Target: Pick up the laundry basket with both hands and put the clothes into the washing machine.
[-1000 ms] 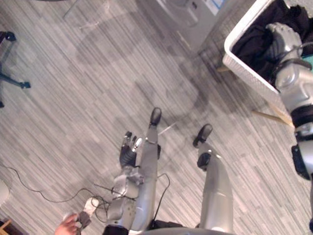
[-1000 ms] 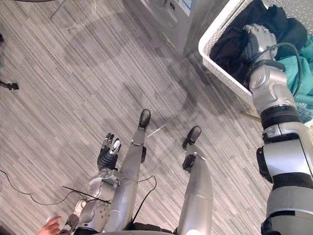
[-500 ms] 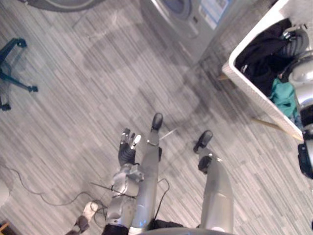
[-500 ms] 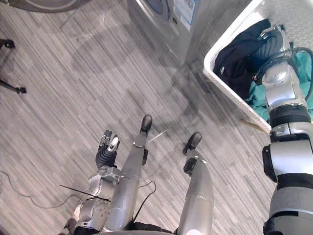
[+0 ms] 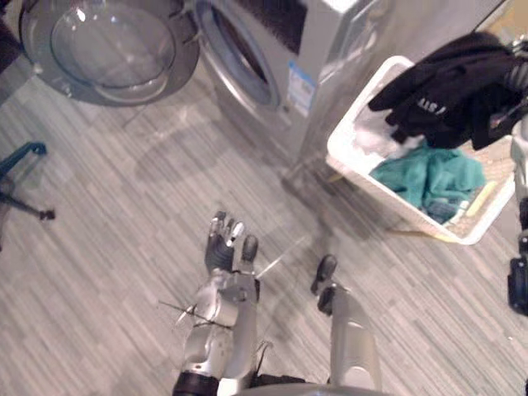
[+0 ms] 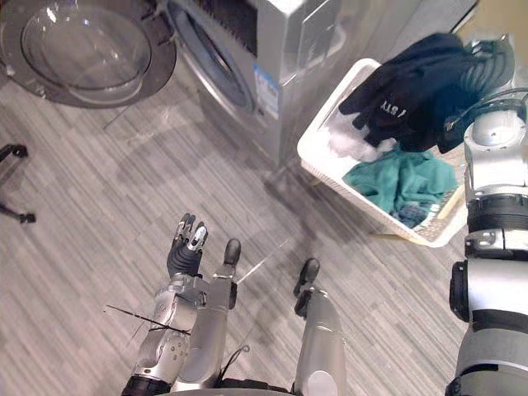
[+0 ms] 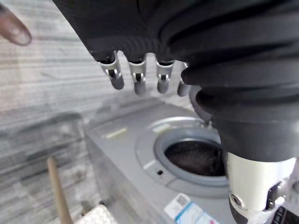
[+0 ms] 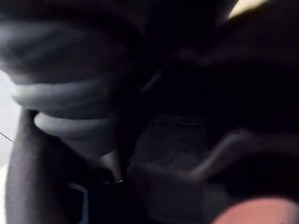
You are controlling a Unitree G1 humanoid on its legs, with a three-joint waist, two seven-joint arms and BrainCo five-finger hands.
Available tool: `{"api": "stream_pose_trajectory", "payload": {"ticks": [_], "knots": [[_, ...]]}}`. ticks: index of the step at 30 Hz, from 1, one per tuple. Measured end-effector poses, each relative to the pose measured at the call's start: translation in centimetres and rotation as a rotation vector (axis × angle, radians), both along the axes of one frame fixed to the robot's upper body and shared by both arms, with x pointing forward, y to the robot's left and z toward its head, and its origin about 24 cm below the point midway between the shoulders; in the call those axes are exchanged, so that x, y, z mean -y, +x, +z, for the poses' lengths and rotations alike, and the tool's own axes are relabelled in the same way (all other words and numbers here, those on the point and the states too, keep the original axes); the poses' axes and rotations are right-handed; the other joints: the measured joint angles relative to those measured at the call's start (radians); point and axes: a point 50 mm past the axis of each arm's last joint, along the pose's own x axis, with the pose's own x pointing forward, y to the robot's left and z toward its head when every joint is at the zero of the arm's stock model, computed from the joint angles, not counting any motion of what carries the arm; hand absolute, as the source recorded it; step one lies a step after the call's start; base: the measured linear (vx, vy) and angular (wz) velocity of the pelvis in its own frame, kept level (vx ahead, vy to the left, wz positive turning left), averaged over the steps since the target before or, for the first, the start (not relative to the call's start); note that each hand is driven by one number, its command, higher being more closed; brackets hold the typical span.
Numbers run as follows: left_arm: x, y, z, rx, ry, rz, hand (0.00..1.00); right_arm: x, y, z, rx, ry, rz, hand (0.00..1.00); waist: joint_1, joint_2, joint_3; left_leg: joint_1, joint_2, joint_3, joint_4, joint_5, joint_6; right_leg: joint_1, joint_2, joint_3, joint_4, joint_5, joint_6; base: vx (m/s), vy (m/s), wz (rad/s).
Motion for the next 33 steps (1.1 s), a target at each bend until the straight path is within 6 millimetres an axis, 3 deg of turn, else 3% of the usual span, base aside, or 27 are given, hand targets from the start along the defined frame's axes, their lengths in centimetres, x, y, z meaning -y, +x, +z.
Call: {"api": "stream_pose_trajectory", "payload": {"ticks": [6, 13, 19, 22, 28, 30, 33], "knots": [[-0.3, -0.4, -0.5, -0.01, 0.023, -0.027, 0.0, -1.7, -3.1, 3.3, 0.213, -0.069, 0.079, 1.0, -0.022, -0.029, -0.118, 0.144, 0.022, 0.052, -0.075, -0.013, -0.004, 0.117, 0.021, 0.013, -0.074, 0.004, 0.005, 0.12, 0.001, -0.2], [-1.7, -0.2, -0.2, 0.006, 0.095, -0.03, 0.0, -3.4, -4.5, 5.1, 0.331, -0.144, 0.143, 1.0, -0.049, -0.041, -0.272, 0.297, 0.028, 0.103, -0.186, -0.012, -0.004, 0.231, 0.041, 0.047, -0.152, 0.019, 0.011, 0.14, 0.023, -0.16], [-3.8, 1.6, 3.5, 0.164, 0.238, -0.004, 0.0, -5.8, -3.8, 7.6, 0.353, -0.23, 0.203, 1.0, -0.072, -0.046, -0.32, 0.385, 0.025, 0.146, -0.228, -0.012, -0.003, 0.297, 0.061, 0.099, -0.213, 0.046, 0.018, 0.05, 0.036, -0.21], [-4.1, 2.8, 7.5, 0.338, 0.349, 0.02, 0.0, -7.0, -3.0, 7.9, 0.334, -0.267, 0.234, 1.0, -0.072, -0.048, -0.351, 0.416, 0.027, 0.171, -0.251, -0.012, -0.003, 0.313, 0.077, 0.134, -0.247, 0.067, 0.015, -0.01, 0.022, -0.28], [-4.4, 5.0, 12.3, 0.523, 0.513, 0.019, 0.0, -8.1, -2.3, 7.3, 0.281, -0.31, 0.288, 1.0, -0.079, -0.048, -0.369, 0.444, 0.026, 0.207, -0.26, -0.012, -0.002, 0.328, 0.085, 0.173, -0.281, 0.099, 0.016, -0.02, 0.016, -0.2], [-3.7, 6.1, 14.5, 0.611, 0.586, -0.008, 0.0, -9.1, -1.7, 6.6, 0.253, -0.315, 0.33, 1.0, -0.097, -0.05, -0.373, 0.459, 0.026, 0.219, -0.264, -0.012, -0.002, 0.337, 0.087, 0.187, -0.287, 0.106, 0.017, -0.03, 0.016, -0.15], [-2.6, 8.2, 16.0, 0.649, 0.631, -0.048, 0.0, -10.5, -1.0, 5.8, 0.248, -0.271, 0.394, 1.0, -0.104, -0.051, -0.38, 0.48, 0.024, 0.248, -0.275, -0.011, -0.001, 0.338, 0.091, 0.216, -0.291, 0.117, 0.017, -0.03, 0.008, -0.29]]}}
